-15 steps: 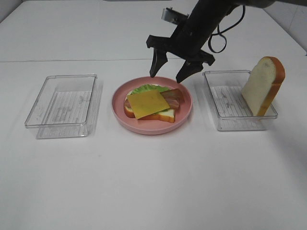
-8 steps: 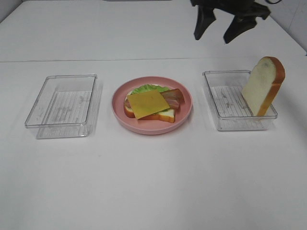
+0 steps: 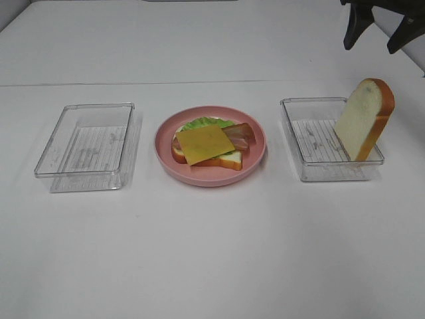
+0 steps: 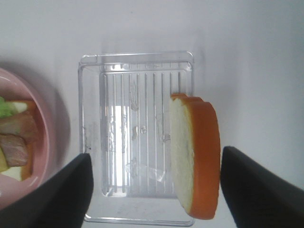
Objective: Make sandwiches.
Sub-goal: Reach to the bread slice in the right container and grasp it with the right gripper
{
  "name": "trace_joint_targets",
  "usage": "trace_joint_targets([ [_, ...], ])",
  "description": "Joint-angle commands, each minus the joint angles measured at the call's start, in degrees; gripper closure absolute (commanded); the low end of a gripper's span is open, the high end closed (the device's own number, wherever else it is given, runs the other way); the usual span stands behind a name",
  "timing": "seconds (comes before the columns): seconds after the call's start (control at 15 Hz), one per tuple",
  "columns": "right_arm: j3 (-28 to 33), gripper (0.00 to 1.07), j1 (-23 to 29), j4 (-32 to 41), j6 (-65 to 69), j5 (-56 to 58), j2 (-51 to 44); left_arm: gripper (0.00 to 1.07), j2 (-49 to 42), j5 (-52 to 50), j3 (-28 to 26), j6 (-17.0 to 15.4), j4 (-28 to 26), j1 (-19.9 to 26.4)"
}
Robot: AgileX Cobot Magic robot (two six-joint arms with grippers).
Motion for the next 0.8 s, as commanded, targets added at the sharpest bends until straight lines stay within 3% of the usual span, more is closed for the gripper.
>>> trace_joint_targets([
  [0.07, 3.4, 0.37, -0.2, -3.4, 0.1, 4.6, -0.3, 0.21, 0.1, -0.5, 0.1, -0.1, 0.1, 0.0],
  [0.27, 6.2, 0.37, -0.2, -4.1, -0.2, 3.6, -0.2, 0.21, 0.1, -0.5, 0.1, -0.1, 0.1, 0.0],
  [0.8, 6.2, 0.39, -0.2, -5.2, -0.6, 3.1, 5.7, 0.21, 0.1, -0.5, 0.1, -0.1, 0.1, 0.0],
])
